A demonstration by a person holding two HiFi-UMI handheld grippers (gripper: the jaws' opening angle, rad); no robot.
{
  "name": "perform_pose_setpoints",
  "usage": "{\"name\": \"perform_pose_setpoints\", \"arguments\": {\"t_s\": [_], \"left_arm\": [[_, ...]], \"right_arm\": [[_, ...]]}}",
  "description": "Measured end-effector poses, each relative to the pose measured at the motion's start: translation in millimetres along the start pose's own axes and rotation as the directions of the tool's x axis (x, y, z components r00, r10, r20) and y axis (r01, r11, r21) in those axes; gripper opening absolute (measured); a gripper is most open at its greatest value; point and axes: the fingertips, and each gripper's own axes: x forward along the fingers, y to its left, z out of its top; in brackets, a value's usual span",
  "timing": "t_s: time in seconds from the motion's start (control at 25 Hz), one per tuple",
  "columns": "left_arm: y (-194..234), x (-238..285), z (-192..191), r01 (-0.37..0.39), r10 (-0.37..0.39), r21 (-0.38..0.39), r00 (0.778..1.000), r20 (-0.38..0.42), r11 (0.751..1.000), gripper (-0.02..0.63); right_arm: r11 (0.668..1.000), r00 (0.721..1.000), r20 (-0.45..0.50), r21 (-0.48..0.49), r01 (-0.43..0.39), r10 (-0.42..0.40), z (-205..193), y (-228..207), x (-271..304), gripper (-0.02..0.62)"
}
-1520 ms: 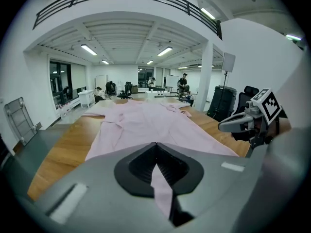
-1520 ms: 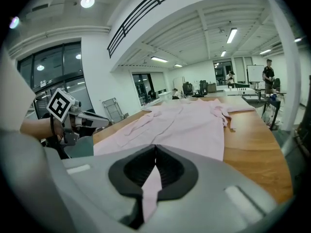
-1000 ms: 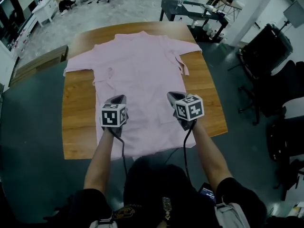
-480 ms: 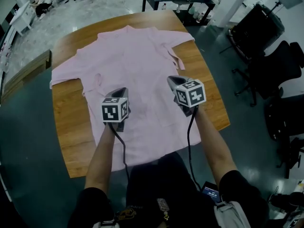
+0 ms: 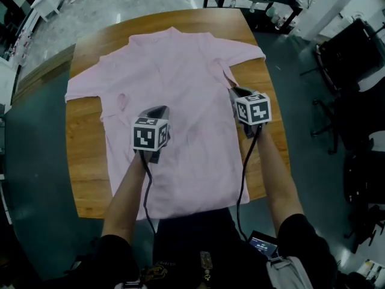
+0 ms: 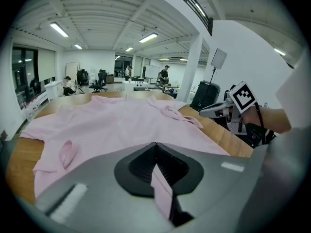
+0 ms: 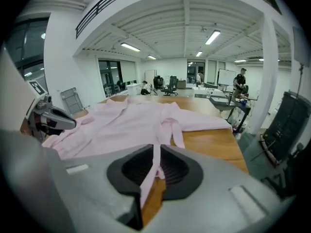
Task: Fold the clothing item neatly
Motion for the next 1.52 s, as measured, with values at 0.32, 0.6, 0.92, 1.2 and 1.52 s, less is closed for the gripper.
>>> {"name": "perform_pose_setpoints", "arguments": {"t_s": [0.32,0.6,0.92,1.2,1.52], "left_arm": [[0.5,29.2,-12.2,-0.049,0.047,-0.026,0.997,-0.069,0.998,0.008],[-1.0,28.9,-18.4,-0.064,0.062,-0.021,0.994,-0.094,0.998,0.008],[-2.7,12.3,-11.0,-0.023,0.022,-0.052,0.999,-0.031,0.998,0.008],[10.4,-13.8,-10.1,-0.047,0.046,-0.035,0.999,-0.026,0.998,0.008],[55.1,-55.0,-35.5,-0.127,0.126,-0.1,0.992,-0.022,0.987,0.008]], "right_arm": [[0.998,0.995,-0.075,0.011,0.059,-0.058,-24.6,-59.9,41.2,0.091],[0.998,0.994,-0.105,0.032,0.045,-0.042,-32.1,-63.1,54.8,0.011],[0.993,0.995,0.102,-0.119,0.0,0.012,56.2,-10.4,2.1,0.011],[0.96,0.985,0.135,-0.272,-0.068,0.108,106.3,68.5,-32.4,0.011],[0.919,0.951,0.089,-0.298,-0.259,0.297,92.5,185.6,-6.3,0.011]]}}
